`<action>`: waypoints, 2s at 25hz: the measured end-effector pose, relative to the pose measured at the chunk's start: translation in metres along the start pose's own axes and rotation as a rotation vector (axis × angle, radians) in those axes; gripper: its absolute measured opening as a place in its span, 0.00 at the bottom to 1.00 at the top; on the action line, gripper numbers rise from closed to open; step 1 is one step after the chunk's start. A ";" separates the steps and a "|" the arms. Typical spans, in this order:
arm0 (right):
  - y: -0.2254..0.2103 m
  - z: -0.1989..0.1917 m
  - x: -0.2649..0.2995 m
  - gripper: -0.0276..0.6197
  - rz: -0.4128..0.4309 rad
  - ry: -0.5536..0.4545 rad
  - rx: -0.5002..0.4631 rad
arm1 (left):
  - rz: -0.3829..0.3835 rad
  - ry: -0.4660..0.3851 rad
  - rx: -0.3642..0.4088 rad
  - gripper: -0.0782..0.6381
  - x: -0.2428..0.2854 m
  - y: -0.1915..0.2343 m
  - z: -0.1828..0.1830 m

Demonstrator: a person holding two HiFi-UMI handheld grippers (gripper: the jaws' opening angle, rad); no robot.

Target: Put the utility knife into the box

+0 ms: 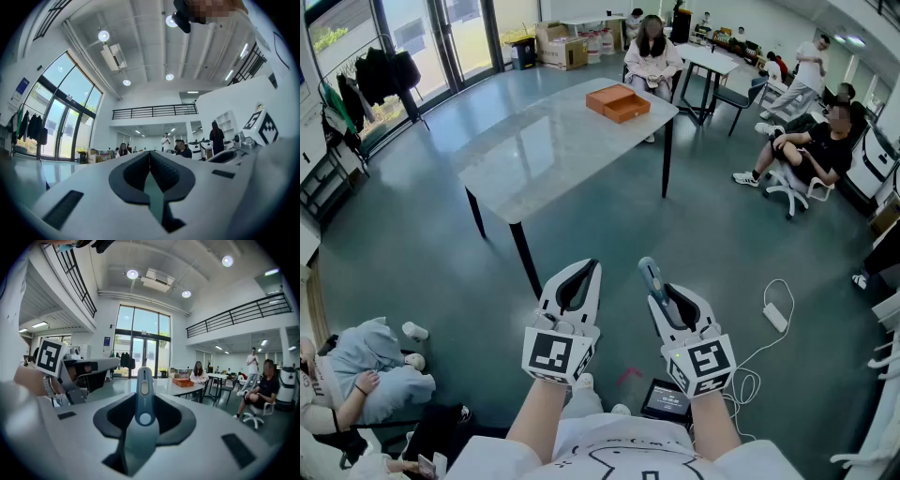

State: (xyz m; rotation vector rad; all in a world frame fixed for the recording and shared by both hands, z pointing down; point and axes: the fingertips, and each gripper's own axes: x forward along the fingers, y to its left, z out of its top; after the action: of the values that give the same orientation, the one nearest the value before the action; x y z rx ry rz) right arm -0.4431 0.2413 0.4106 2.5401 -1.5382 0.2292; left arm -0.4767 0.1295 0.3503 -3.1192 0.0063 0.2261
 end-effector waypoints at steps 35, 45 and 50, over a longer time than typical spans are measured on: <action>-0.111 0.039 0.108 0.25 -0.042 -0.086 0.040 | -0.074 -0.053 0.018 0.13 0.151 0.053 -0.008; -0.128 0.056 0.178 0.25 -0.069 -0.077 0.043 | -0.109 -0.044 -0.002 0.13 0.203 0.106 -0.018; -0.142 0.055 0.198 0.25 -0.080 -0.064 0.046 | -0.122 -0.032 -0.010 0.13 0.223 0.116 -0.028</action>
State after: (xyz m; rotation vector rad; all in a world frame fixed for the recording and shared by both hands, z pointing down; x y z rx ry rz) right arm -0.2235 0.1236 0.3907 2.6632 -1.4663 0.1766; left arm -0.2529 0.0123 0.3447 -3.1110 -0.1861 0.2741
